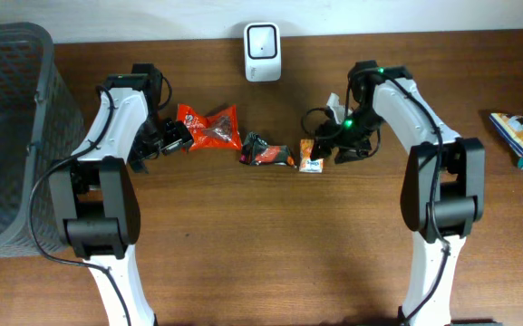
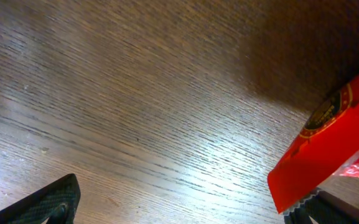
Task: Scan the item barcode
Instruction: 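Move the right gripper to the orange box and grasp it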
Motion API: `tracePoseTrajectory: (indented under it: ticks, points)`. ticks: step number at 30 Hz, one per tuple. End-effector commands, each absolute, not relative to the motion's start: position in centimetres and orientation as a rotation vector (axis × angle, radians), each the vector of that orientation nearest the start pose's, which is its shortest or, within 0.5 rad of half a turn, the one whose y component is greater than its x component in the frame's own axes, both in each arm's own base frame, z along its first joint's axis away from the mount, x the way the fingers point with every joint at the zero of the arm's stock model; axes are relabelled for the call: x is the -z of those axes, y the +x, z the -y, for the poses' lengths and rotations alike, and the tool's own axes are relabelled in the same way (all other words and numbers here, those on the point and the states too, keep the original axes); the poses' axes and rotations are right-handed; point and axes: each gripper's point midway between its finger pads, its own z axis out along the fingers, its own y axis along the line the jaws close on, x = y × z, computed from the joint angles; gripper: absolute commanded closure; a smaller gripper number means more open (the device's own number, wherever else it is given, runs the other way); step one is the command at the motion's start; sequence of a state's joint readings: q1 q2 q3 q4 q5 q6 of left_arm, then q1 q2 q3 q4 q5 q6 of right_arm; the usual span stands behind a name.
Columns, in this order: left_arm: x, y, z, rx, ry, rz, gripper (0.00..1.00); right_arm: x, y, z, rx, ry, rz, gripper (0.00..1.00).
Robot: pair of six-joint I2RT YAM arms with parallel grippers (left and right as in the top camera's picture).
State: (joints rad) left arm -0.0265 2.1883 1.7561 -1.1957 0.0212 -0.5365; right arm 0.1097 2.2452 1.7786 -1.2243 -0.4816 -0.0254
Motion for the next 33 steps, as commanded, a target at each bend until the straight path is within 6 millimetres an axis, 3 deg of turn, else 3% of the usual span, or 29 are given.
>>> tracePoseTrajectory:
  ticks: [1, 9, 13, 18, 22, 24, 26, 31, 33]
  points:
    - [-3.2, 40.4, 1.1, -0.014, -0.830, -3.101, 0.01, -3.3, 39.7, -11.5, -0.740, -0.131, -3.169, 0.36]
    - [-3.2, 40.4, 1.1, -0.014, -0.830, -3.102, 0.01, -2.8, 40.9, -11.7, -0.732, -0.136, -3.124, 0.47]
    - [-3.2, 40.4, 1.1, -0.014, -0.830, -3.102, 0.01, -1.4, 41.2, -11.8, -0.729, -0.031, -3.117, 0.51]
    - [-3.2, 40.4, 1.1, -0.014, -0.830, -3.102, 0.01, 0.2, 40.3, -11.7, -0.731, -0.003, -3.136, 0.53]
    - [-3.2, 40.4, 1.1, -0.014, -0.830, -3.102, 0.01, 1.1, 39.7, -11.6, -0.731, 0.001, -3.146, 0.75]
    - [-3.2, 40.4, 1.1, -0.014, -0.830, -3.101, 0.01, 1.0, 39.7, -11.7, -0.745, 0.000, -3.141, 0.82]
    - [-3.2, 40.4, 1.1, -0.014, -0.830, -3.101, 0.01, 0.6, 39.7, -12.5, -0.821, 0.002, -3.125, 0.96]
    - [-3.2, 40.4, 1.1, -0.014, -0.830, -3.101, 0.01, -0.9, 40.1, -13.9, -0.993, 0.006, -3.067, 0.96]
    - [-3.2, 40.4, 1.1, -0.015, -0.830, -3.101, 0.01, -2.4, 40.5, -14.4, -1.128, 0.023, -3.012, 0.96]
